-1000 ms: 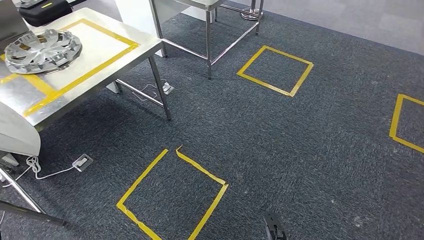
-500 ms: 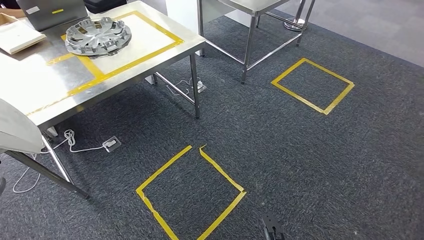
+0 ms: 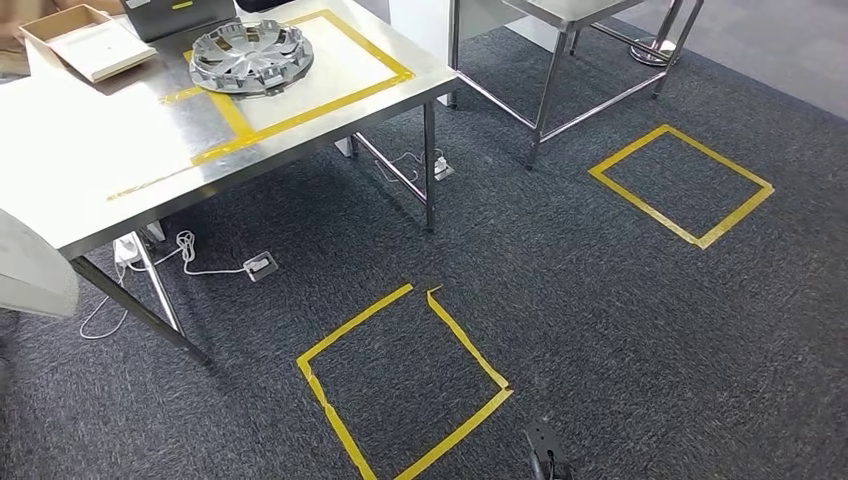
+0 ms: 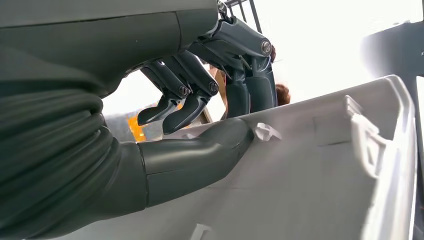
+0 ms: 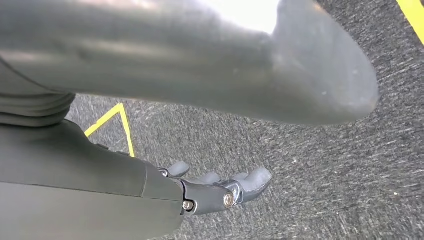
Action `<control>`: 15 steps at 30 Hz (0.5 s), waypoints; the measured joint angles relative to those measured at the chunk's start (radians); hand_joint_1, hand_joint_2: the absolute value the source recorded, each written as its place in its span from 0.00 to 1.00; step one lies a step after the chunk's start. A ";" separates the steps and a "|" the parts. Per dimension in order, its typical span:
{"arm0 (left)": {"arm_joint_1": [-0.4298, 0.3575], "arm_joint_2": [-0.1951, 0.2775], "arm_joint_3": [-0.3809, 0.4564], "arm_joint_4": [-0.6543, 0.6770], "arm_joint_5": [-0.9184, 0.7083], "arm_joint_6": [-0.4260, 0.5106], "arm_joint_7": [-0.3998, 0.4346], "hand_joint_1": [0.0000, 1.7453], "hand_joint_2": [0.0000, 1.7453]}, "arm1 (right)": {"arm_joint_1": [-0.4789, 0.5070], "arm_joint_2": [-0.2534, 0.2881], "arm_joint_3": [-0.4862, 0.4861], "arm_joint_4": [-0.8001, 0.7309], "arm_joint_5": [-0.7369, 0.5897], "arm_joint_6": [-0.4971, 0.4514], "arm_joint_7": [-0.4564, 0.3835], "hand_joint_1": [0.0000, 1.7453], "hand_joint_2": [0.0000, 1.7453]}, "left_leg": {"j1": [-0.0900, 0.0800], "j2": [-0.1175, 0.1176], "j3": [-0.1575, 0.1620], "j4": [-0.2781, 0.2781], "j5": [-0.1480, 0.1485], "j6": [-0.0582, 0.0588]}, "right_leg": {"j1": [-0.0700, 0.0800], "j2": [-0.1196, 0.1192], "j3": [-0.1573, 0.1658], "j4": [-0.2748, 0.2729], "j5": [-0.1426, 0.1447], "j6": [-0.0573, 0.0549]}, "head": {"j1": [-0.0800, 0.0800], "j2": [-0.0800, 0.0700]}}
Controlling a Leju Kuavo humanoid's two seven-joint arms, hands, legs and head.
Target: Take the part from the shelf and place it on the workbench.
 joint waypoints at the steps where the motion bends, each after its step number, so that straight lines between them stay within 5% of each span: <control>1: 0.001 0.002 0.000 -0.002 0.001 0.000 0.000 1.00 1.00 | 0.000 0.000 -0.002 0.000 -0.002 0.000 0.001 0.00 0.00 | -0.003 0.003 0.018 -0.032 0.004 0.006 | 0.002 -0.003 0.000 0.000 0.000 0.005 | 0.000 0.000; 6: 0.010 0.008 0.001 -0.006 0.003 -0.001 0.005 1.00 1.00 | -0.001 -0.001 -0.009 0.000 -0.005 0.000 0.003 0.00 0.00 | -0.004 -0.001 0.023 -0.047 0.007 0.018 | 0.008 -0.005 0.001 -0.004 0.004 -0.013 | 0.003 0.000; 15: 0.011 0.009 0.002 -0.009 0.003 -0.001 0.007 1.00 1.00 | 0.000 -0.002 -0.012 0.000 -0.005 0.000 0.004 0.00 0.00 | -0.006 0.001 0.020 -0.047 0.007 0.032 | 0.005 -0.003 0.006 -0.021 0.014 0.020 | 0.003 0.000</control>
